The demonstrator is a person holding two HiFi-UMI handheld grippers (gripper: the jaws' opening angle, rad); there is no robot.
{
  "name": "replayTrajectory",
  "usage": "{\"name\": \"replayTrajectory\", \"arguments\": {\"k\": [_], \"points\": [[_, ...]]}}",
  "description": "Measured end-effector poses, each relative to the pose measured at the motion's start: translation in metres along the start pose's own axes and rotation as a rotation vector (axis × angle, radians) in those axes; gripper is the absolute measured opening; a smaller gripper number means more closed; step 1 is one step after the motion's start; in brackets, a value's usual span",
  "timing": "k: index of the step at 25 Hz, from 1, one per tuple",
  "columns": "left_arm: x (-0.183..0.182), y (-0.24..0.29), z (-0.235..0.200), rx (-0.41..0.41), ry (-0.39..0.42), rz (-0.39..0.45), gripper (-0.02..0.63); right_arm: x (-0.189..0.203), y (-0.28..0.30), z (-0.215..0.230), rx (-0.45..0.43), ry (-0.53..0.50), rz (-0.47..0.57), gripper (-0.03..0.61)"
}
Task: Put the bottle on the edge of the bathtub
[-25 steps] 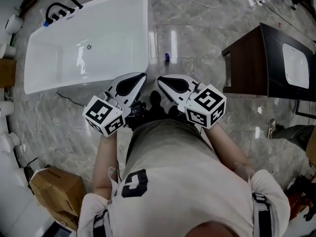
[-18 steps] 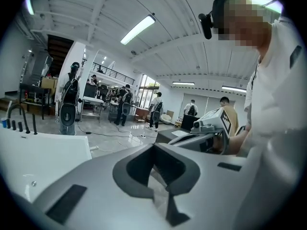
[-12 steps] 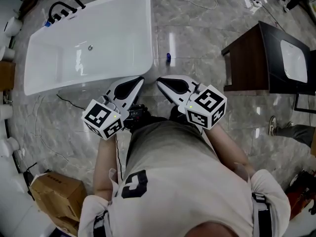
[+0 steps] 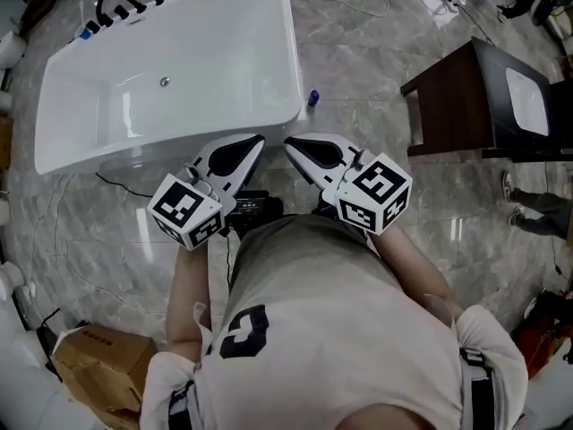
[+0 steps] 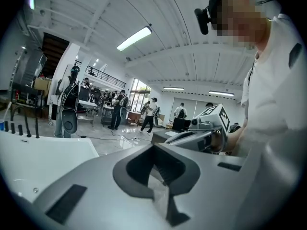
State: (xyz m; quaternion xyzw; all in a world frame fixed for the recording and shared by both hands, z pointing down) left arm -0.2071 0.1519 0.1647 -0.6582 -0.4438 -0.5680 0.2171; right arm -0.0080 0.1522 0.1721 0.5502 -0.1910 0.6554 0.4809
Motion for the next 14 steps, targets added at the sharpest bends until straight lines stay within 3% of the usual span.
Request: {"name": "replayTrajectory", "arguments": {"k": [5,14], "points": [[0.015,-0.047,-0.013,0.039,-0.009,-0.005,0.057,0.012,0.031,-0.046,0.015,0.002,-0.025,0.028],[0.026,-0.1,-0.031,0.158,-0.044,-0.011,0.057,0.019,0.046,-0.109,0.131,0.02,-0.04,0.028]]}}
Point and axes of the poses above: the fingertips, and each gripper's own axes: y forward along the fingers, z to its right, x out of its underside, the point moved 10 cm from there along -y, backward along the fingers
